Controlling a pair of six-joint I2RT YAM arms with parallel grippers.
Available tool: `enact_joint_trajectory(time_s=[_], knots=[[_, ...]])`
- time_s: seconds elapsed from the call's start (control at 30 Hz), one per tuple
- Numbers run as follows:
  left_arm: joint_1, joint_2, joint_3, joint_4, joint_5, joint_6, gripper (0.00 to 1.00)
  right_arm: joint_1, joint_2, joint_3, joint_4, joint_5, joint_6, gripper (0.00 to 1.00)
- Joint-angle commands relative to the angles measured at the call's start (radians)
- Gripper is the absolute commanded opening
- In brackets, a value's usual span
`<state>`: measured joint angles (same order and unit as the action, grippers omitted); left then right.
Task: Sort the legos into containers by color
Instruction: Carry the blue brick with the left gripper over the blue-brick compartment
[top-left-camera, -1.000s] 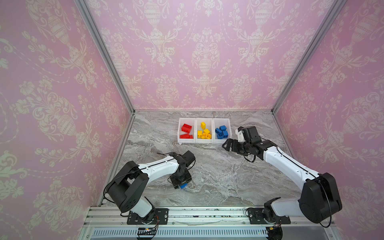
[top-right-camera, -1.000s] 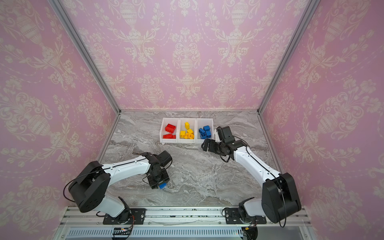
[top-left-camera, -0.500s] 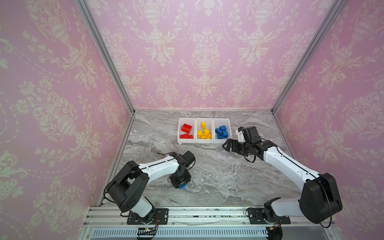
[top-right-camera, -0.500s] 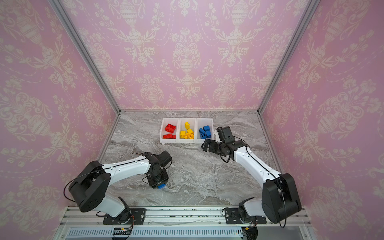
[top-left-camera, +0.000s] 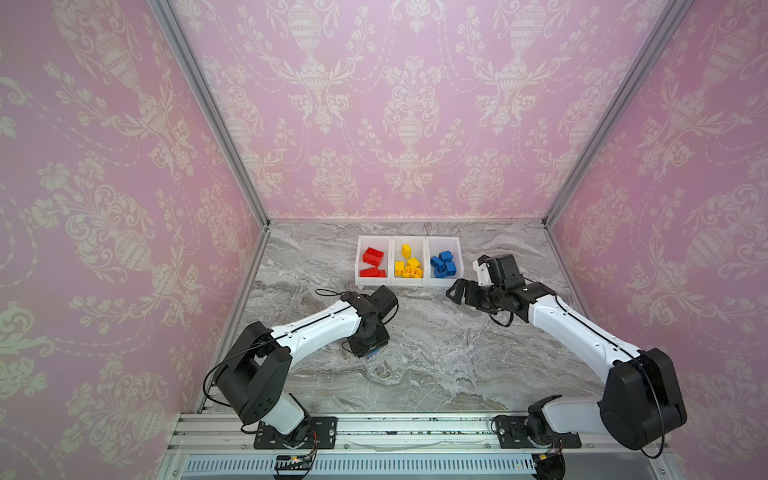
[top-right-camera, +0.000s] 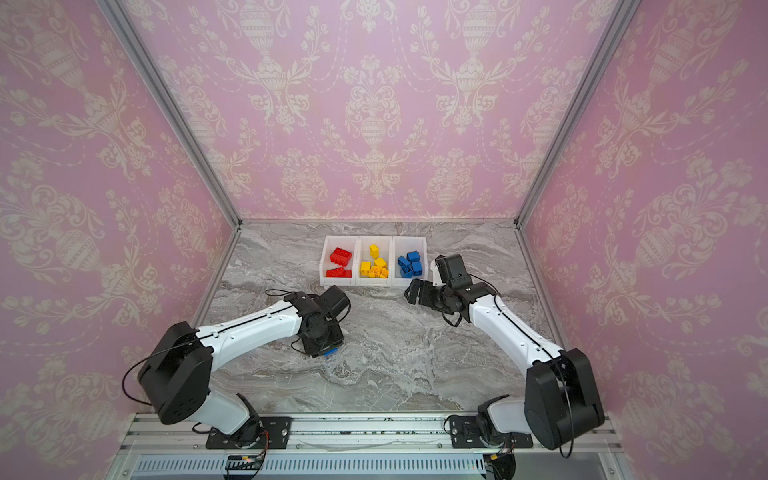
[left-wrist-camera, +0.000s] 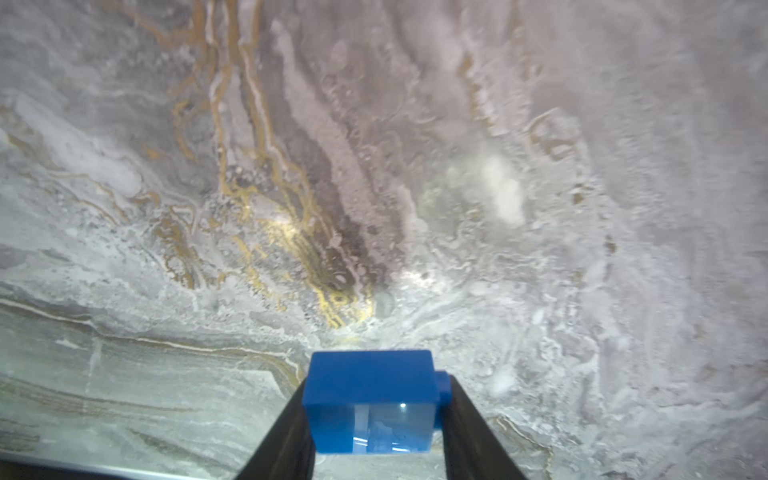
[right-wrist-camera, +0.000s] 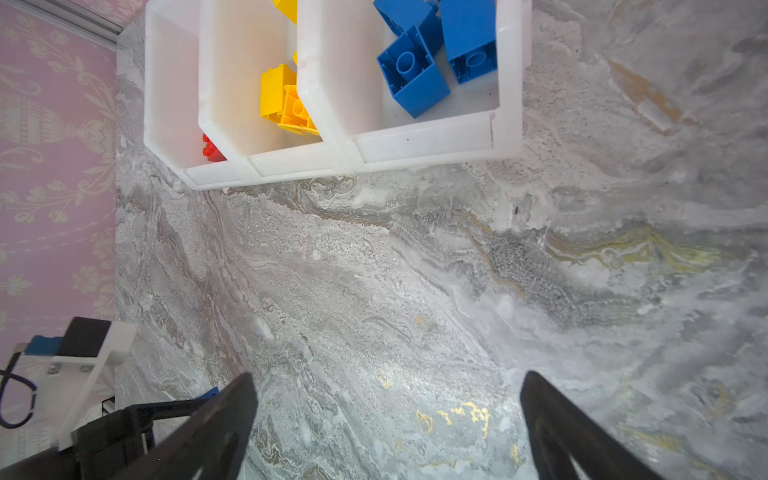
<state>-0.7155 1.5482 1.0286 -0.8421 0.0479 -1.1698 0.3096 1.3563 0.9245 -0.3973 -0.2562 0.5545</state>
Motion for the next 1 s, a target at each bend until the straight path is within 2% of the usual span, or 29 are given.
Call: enact_joint_trajectory(time_s=[0.0,0.4,0.63,0.97], knots=[[0.013,0.027,0.087,-0.036,-0.076,0.092,0.37,-0.016,-0.041,-0.034,0.006,-0.01,0.03,1.0],[0.021,0.282,0.545,-0.02,-0.155,0.366,0.35,-0.068,-0.083,-0.112,0.017,-0.023,0.067,1.0],[0.019,0.469,0.839,0.001,-0.151,0.49,0.35,-0.075,-0.103,-0.122,0.01,-0.018,0.071,1.0],[0.017,0.628,1.028,0.169,-0.175,0.655,0.34,-0.074,-0.13,-0.135,0.006,-0.014,0.081,1.0]])
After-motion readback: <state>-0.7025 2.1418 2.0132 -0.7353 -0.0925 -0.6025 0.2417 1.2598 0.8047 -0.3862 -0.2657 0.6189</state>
